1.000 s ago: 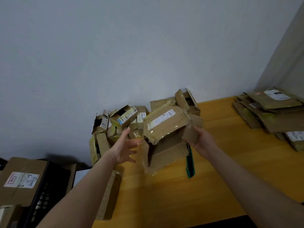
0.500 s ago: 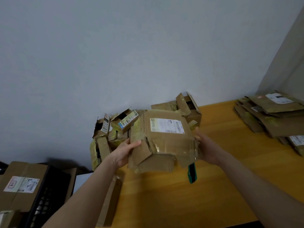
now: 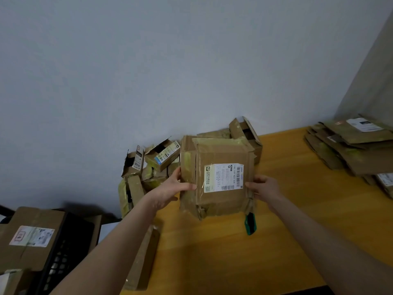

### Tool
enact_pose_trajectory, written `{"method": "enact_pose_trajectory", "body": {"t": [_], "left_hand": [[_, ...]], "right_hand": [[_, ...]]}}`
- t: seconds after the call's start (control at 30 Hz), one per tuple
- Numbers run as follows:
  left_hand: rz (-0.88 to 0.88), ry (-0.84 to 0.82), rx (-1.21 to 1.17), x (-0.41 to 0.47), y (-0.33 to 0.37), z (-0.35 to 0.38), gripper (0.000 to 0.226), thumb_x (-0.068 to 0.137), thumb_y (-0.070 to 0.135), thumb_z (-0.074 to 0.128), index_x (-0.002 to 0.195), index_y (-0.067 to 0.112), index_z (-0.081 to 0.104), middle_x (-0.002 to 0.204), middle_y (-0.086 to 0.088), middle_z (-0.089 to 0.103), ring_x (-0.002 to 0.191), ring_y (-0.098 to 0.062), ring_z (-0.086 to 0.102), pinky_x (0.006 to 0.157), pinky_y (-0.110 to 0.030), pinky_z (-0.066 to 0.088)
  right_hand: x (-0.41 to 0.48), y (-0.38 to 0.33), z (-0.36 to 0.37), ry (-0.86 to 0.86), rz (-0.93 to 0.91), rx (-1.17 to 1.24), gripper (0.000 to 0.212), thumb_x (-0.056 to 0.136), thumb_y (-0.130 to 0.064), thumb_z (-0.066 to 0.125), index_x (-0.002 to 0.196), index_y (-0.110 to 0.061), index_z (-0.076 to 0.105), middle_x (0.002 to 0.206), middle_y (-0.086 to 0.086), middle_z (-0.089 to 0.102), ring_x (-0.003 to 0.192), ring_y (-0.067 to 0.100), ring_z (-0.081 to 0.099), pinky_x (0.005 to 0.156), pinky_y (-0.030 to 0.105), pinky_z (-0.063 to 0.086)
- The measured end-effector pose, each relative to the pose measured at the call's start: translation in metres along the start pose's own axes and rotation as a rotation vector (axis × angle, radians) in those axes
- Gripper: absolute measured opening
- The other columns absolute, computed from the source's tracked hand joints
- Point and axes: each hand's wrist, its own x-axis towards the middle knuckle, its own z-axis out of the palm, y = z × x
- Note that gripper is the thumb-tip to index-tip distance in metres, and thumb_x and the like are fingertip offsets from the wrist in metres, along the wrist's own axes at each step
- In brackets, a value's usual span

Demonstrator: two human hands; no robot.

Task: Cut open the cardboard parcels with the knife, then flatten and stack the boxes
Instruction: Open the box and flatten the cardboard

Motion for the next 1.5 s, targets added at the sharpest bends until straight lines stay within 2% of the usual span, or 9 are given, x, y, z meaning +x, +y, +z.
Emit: {"method": "enact_pose_trajectory", "body": {"t": [0.2,0.43,0.67,0.87,0.97,1.13,1.33,1.43,1.5], "left_hand": [[0.152,0.136,-0.152,0.003,-0.007,0.005,0.096,0.08,0.003,0.07,0.15,0.045,0.019,0.136,-0.002,0.052,0.112,-0.02,0.06,0.087,-0.042,0.056],[0.459,0.399,0.413,0.01,-0.013,-0.002,0.086,0.082,0.01,0.073,0.143,0.048,0.025,0.153,0.001,0.018,0.139,-0.021,0.029,0.107,-0.043,0.043],[0.64,0.546,0.866,0.005,-0.013,0.005,0.068,0.086,0.01,0.068,0.145,0.029,0.04,0.159,-0.007,0.016,0.13,-0.026,0.044,0.1,-0.036,0.046],[0.783,0.424,0.938,0.008,-0.024,0.006,0.016,0.086,0.008,0.066,0.098,0.016,0.073,0.147,-0.008,0.042,0.12,-0.028,0.058,0.09,-0.039,0.056],[0.794,0.4,0.911,0.01,-0.025,0.006,0.017,0.087,0.004,0.063,0.096,0.014,0.073,0.147,-0.008,0.041,0.126,-0.028,0.053,0.096,-0.04,0.053],[0.537,0.351,0.517,0.005,-0.013,-0.008,0.032,0.092,-0.003,0.052,0.095,0.019,0.076,0.147,0.002,0.039,0.131,-0.012,0.039,0.105,-0.033,0.043],[0.1,0.287,-0.145,0.005,0.011,-0.018,0.022,0.09,0.033,0.06,0.09,0.013,0.071,0.121,-0.002,0.064,0.11,-0.026,0.059,0.092,-0.044,0.05],[-0.037,0.314,0.095,0.017,0.014,-0.021,0.086,0.066,0.053,0.078,0.132,0.008,0.045,0.125,-0.012,0.059,0.105,-0.028,0.062,0.087,-0.048,0.055],[-0.099,0.319,0.2,0.022,0.016,-0.014,0.115,0.052,0.052,0.085,0.145,0.015,0.029,0.136,-0.013,0.049,0.117,-0.033,0.055,0.09,-0.051,0.053]], "right_hand": [[-0.003,0.003,0.012,0.005,-0.023,-0.068,0.011,0.088,0.006,0.059,0.089,-0.006,0.058,0.101,0.016,0.066,0.087,0.024,0.064,0.086,0.041,0.056],[-0.002,-0.006,0.006,-0.186,0.223,0.24,0.052,0.097,-0.057,0.038,0.129,-0.018,0.048,0.12,0.016,0.059,0.104,0.033,0.062,0.087,0.041,0.052],[0.011,-0.006,0.004,-0.23,0.301,0.312,0.07,0.09,-0.059,0.052,0.134,-0.005,0.046,0.134,0.02,0.051,0.109,0.033,0.056,0.092,0.042,0.048],[0.006,-0.017,0.014,-0.208,0.211,-0.223,0.087,0.066,-0.065,0.072,0.13,-0.011,0.052,0.127,0.01,0.056,0.108,0.028,0.055,0.075,0.035,0.049],[0.006,-0.017,0.024,-0.11,0.116,-0.414,0.05,0.08,-0.043,0.074,0.109,-0.006,0.059,0.104,0.008,0.062,0.097,0.025,0.057,0.075,0.034,0.045],[0.006,-0.023,0.028,-0.018,0.123,-0.208,0.02,0.1,-0.019,0.038,0.104,-0.003,0.049,0.085,0.013,0.053,0.07,0.023,0.052,0.052,0.029,0.042],[0.002,-0.025,0.029,0.084,0.012,-0.155,0.027,0.101,-0.011,0.034,0.098,0.003,0.056,0.102,0.027,0.058,0.094,0.038,0.06,0.086,0.051,0.054],[-0.008,-0.027,0.033,0.106,-0.137,-0.256,0.033,0.1,-0.008,0.034,0.068,-0.01,0.04,0.074,0.01,0.044,0.063,0.02,0.046,0.06,0.02,0.053],[-0.011,-0.026,0.036,0.055,-0.202,-0.277,0.03,0.1,-0.008,0.035,0.071,-0.009,0.041,0.075,0.01,0.046,0.07,0.03,0.056,0.069,0.03,0.058]]}}
